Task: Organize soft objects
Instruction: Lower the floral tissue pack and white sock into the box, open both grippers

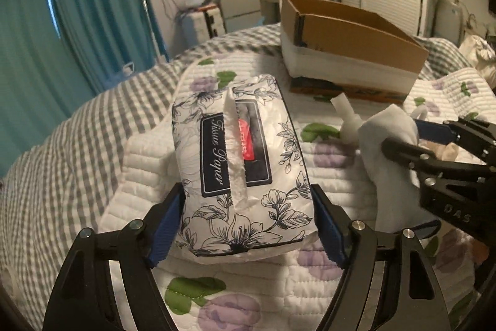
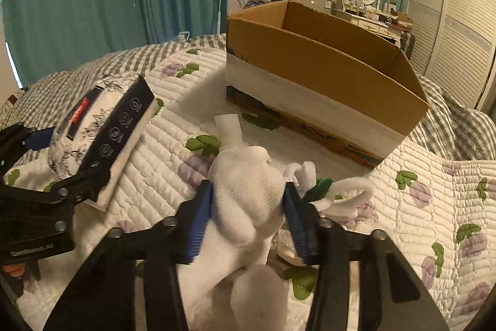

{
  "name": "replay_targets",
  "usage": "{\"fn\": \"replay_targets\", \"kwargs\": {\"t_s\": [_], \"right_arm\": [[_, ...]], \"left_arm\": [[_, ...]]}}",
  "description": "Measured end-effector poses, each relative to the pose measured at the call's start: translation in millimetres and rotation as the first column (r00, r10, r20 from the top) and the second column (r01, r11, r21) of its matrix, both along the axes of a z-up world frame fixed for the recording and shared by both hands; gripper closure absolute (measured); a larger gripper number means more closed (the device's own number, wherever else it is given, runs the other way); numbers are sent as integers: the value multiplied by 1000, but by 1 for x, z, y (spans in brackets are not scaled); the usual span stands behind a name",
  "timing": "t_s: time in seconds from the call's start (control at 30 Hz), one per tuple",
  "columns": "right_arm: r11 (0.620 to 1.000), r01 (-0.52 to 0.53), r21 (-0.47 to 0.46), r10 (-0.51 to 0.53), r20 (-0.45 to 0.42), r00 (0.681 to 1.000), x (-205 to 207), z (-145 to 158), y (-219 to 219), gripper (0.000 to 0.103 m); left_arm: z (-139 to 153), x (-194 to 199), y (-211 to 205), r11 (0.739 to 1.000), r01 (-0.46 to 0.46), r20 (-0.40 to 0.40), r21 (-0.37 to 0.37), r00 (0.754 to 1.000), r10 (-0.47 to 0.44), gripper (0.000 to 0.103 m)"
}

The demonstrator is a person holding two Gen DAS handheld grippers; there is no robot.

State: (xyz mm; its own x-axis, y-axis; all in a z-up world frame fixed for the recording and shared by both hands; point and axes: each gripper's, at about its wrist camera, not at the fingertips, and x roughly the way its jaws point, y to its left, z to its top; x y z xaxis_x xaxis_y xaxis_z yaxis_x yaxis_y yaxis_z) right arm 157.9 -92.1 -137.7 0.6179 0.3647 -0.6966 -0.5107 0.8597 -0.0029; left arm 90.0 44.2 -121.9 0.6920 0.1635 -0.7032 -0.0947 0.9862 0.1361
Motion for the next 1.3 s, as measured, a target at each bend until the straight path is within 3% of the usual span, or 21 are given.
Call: {"fn": "replay_targets", "kwargs": {"t_s": [0.07,0.23,0.43,0.7,1.0,1.3], "right_arm": [[1000,-2,18,2,-8,1000,-7,3,-6,69],[995,-7,101,6,14,1000,-28,27,-27,72],[979,21,205,-29,36,999,-41,63,-61,72],[969,29,245,-68,152,986,-31,130,-108,72],[967,23,252,-95,275,957,18,187,-127,72],[977,36,209,-100,305,947,116,181,-107,72]], "left_arm": [[2,-5,-1,1000,-7,10,-7,1000,7,26],[11,-16,-5,997,18,4,-77,1000,-18,26],[31,-29,-26,997,51,27,-65,998,-50,26],[75,-23,-56,992,111,76,-55,991,-107,26],[125,39,-94,985,170,149,16,974,-171,26],[131,150,-100,985,171,134,-10,977,-168,26]]}}
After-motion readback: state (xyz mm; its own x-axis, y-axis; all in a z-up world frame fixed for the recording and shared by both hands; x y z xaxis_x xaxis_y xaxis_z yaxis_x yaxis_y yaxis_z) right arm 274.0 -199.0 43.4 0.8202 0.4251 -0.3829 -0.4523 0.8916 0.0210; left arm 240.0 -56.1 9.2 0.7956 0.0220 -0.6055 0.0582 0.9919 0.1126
